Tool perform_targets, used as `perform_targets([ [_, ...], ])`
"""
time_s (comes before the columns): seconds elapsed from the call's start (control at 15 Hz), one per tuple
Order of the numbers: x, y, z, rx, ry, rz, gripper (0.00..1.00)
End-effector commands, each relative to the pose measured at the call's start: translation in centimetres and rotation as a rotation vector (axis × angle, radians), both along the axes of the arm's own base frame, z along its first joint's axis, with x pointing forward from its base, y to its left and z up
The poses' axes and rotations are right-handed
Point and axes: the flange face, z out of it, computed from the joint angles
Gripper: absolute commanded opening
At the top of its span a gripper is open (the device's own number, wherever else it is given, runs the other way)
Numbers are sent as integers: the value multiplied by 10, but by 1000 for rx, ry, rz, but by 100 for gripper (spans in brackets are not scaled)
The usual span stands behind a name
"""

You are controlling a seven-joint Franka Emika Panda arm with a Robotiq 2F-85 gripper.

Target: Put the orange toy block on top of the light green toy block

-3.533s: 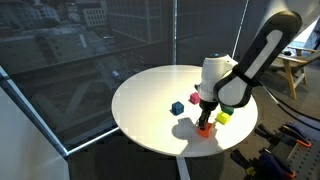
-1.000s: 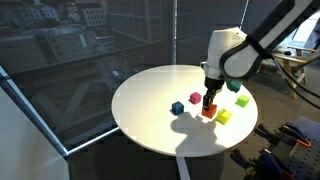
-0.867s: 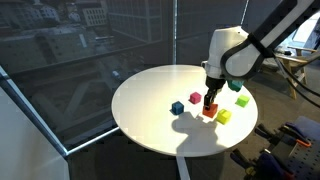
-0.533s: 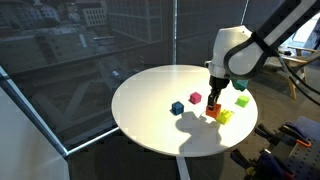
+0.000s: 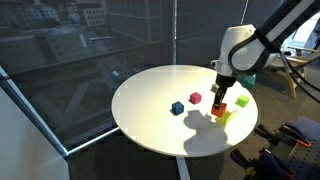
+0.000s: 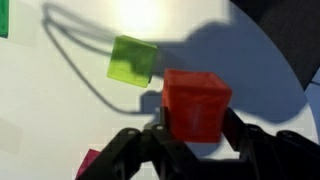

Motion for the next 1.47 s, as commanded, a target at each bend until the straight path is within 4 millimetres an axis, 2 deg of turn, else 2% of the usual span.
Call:
perform_targets([
  [0.0,-8,-13,10,13,-4,7,30],
  [1.4,-17,-58,-2,8,9,-25,30],
])
